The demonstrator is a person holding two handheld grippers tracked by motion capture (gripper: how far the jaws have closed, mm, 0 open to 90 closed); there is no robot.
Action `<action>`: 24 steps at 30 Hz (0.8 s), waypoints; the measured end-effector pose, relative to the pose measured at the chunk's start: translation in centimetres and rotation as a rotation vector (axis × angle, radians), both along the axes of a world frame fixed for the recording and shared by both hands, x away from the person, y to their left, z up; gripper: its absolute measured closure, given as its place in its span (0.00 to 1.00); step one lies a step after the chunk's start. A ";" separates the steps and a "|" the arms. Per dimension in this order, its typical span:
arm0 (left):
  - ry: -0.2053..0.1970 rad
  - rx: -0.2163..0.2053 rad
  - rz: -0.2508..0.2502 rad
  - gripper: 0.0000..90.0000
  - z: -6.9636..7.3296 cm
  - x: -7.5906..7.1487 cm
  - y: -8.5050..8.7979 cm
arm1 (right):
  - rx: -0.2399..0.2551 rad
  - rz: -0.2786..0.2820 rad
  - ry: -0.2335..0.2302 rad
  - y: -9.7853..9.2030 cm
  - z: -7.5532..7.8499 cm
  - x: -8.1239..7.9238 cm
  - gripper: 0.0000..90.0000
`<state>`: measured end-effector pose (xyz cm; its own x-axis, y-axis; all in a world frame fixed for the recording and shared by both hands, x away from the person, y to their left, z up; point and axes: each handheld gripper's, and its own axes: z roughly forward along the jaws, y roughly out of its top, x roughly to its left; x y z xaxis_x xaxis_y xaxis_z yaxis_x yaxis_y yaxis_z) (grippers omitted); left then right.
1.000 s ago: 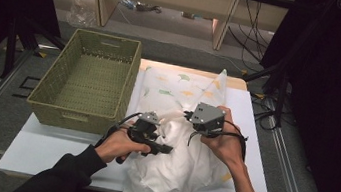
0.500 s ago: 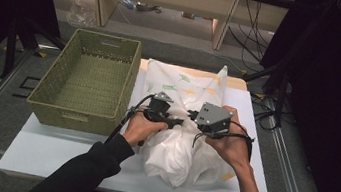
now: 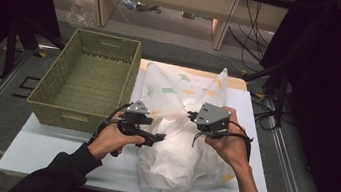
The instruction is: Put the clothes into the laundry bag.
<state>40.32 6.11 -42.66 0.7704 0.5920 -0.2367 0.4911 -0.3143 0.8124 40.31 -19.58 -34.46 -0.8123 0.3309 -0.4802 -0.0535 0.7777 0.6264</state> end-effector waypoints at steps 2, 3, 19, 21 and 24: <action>0.032 0.027 0.001 0.21 -0.8 0.1 0.0 | 0.001 0.004 0.001 0.0 0.0 0.0 1.00; 0.040 0.043 0.008 0.21 -1.3 0.2 -0.3 | 0.006 0.008 0.003 0.1 0.0 0.1 1.00; 0.140 -0.048 -0.078 0.79 -1.4 2.4 -4.3 | -0.039 0.056 -0.023 0.6 -0.2 0.3 1.00; 0.116 -0.045 -0.065 0.79 -0.7 2.6 -5.0 | -0.030 0.063 -0.020 0.6 -0.1 0.3 1.00; 0.098 -0.030 0.008 0.79 -0.7 4.2 -5.3 | -0.025 0.068 -0.024 0.6 0.1 0.0 1.00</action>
<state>44.50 0.80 -43.38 0.7379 0.5898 -0.3281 0.5710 -0.2863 0.7694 40.33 -19.02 -34.39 -0.8206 0.2628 -0.5076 -0.1219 0.7871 0.6046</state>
